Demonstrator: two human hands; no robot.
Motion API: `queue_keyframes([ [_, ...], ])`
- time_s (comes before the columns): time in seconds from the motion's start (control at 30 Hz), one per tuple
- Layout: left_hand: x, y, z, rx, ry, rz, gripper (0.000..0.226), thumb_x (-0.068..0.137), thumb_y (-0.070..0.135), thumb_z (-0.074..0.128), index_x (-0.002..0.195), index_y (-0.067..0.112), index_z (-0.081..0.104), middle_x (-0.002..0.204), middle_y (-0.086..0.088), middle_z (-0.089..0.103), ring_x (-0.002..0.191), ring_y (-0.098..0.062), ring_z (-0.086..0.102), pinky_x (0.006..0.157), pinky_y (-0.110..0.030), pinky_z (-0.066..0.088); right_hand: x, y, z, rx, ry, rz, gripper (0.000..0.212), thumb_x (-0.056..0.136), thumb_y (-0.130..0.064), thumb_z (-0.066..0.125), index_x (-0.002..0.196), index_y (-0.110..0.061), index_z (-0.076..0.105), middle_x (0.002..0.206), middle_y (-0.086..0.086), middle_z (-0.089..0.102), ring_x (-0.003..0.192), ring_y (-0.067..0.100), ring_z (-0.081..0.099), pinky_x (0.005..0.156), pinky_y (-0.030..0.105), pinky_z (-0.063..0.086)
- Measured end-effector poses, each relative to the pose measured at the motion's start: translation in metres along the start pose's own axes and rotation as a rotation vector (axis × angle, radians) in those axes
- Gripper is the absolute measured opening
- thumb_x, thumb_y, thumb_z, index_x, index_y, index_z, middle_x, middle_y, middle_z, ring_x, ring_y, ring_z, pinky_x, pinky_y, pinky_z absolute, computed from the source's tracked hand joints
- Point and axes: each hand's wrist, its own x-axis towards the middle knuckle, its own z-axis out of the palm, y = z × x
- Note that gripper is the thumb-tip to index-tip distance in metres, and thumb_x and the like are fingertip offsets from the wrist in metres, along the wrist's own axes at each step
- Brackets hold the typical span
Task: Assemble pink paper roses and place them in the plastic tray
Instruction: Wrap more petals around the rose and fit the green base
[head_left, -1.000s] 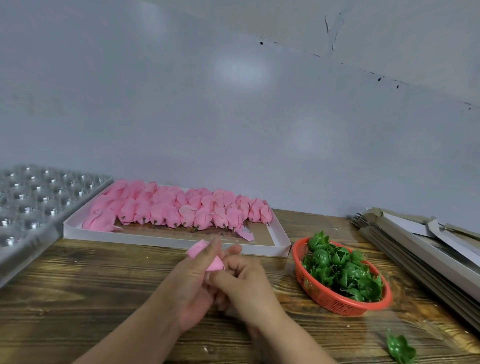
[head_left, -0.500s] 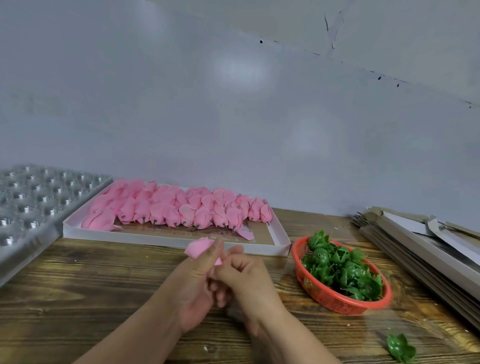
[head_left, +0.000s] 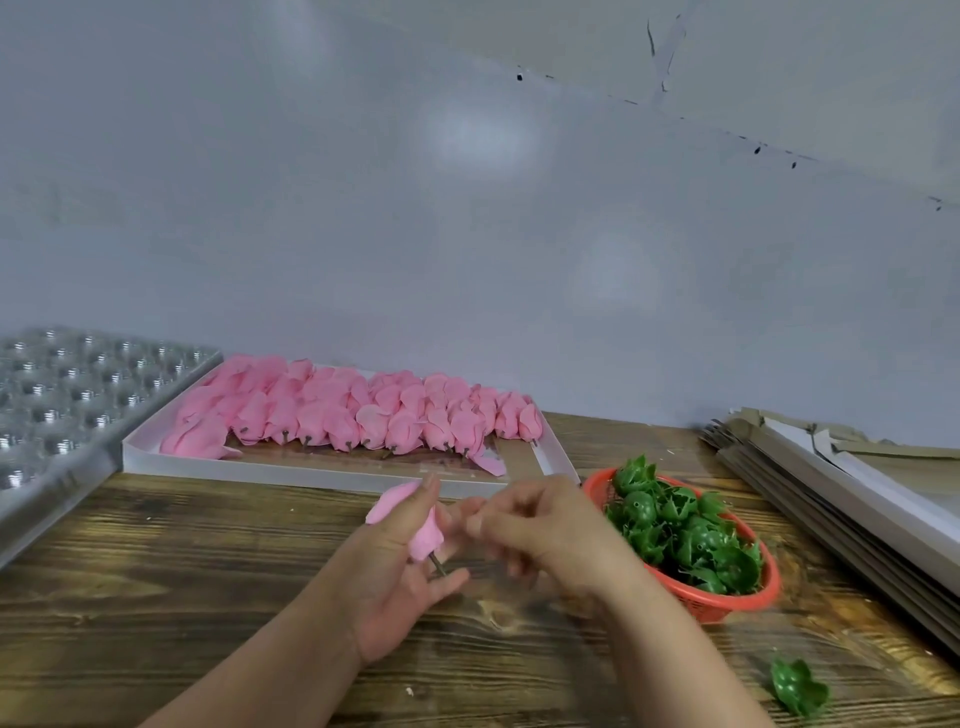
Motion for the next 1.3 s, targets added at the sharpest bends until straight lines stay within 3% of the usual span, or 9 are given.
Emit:
queue_keyframes([
  [0.13,-0.001,-0.002,0.002,0.048,0.035,0.001,0.024,0.073,0.033,0.064,0.059,0.015,0.057,0.106,-0.011,0.073,0.093,-0.019,0.072,0.103,-0.053,0.035,0.002,0.006,-0.049,-0.363,0.468,0.012,0.017,0.076,-0.011,0.071,0.061,-0.015,0.066,0.053,-0.005,0.061,0.05,0.009,0.053,0.055,0.025,0.044],
  [0.3,0.001,-0.003,0.003,0.046,0.052,-0.004,0.022,0.072,0.032,0.065,0.069,0.013,0.056,0.096,-0.012,0.075,0.091,-0.023,0.073,0.095,-0.047,0.045,-0.003,0.021,-0.09,-0.747,0.639,0.245,0.019,0.082,-0.014,0.059,0.067,-0.027,0.059,0.071,-0.002,0.065,0.069,0.019,0.063,0.068,0.041,0.057],
  [0.43,0.002,-0.004,0.003,0.041,0.069,-0.014,0.025,0.071,0.032,0.066,0.068,0.009,0.057,0.072,-0.01,0.069,0.085,-0.029,0.073,0.08,-0.043,0.052,-0.005,0.028,-0.098,-0.87,0.499,0.334,0.016,0.082,-0.012,0.06,0.075,-0.025,0.066,0.085,-0.003,0.068,0.076,0.016,0.063,0.071,0.036,0.056],
  [0.6,0.001,-0.005,0.003,0.097,0.065,-0.023,0.027,0.075,0.035,0.065,0.064,0.012,0.057,0.059,-0.005,0.059,0.066,-0.021,0.07,0.07,-0.039,0.055,-0.002,0.034,-0.093,-1.098,0.25,0.265,0.043,0.08,-0.012,0.058,0.112,-0.039,0.066,0.125,-0.001,0.054,0.117,0.021,0.047,0.096,0.034,0.044],
  [0.7,0.001,-0.006,0.004,0.124,0.024,-0.018,0.031,0.077,0.037,0.065,0.055,0.015,0.059,0.057,-0.003,0.054,0.056,-0.016,0.063,0.063,-0.036,0.057,0.0,0.037,-0.09,-1.147,0.19,0.269,0.038,0.082,-0.013,0.055,0.106,-0.038,0.068,0.121,-0.002,0.055,0.116,0.021,0.046,0.095,0.034,0.044],
  [0.87,0.002,-0.008,0.004,0.119,0.008,-0.007,0.034,0.077,0.038,0.065,0.05,0.018,0.059,0.055,-0.001,0.051,0.051,-0.014,0.057,0.06,-0.033,0.056,0.002,0.037,-0.088,-1.078,0.331,0.247,0.026,0.079,-0.009,0.055,0.066,-0.03,0.061,0.102,0.0,0.057,0.103,0.019,0.05,0.082,0.032,0.047],
  [0.97,0.003,-0.009,0.003,0.117,0.007,-0.019,0.034,0.077,0.038,0.066,0.051,0.017,0.059,0.055,-0.001,0.051,0.052,-0.014,0.058,0.061,-0.033,0.056,0.002,0.039,-0.091,-1.059,0.32,0.215,0.026,0.078,-0.008,0.056,0.07,-0.031,0.064,0.098,-0.002,0.055,0.104,0.019,0.049,0.081,0.03,0.045],
  [1.1,0.003,-0.01,0.004,0.122,0.012,-0.034,0.032,0.074,0.037,0.068,0.053,0.016,0.058,0.055,-0.002,0.051,0.053,-0.015,0.058,0.061,-0.033,0.056,0.003,0.041,-0.093,-1.128,0.201,0.192,0.032,0.079,-0.012,0.058,0.094,-0.037,0.072,0.098,-0.006,0.048,0.107,0.019,0.047,0.085,0.029,0.043],
  [1.3,0.002,-0.011,0.004,0.129,0.007,-0.035,0.032,0.076,0.036,0.067,0.055,0.014,0.058,0.056,-0.003,0.052,0.053,-0.016,0.058,0.061,-0.033,0.057,0.008,0.047,-0.089,-1.074,0.357,0.148,0.019,0.08,-0.014,0.059,0.073,-0.026,0.072,0.095,-0.003,0.056,0.1,0.019,0.05,0.083,0.031,0.044],
])
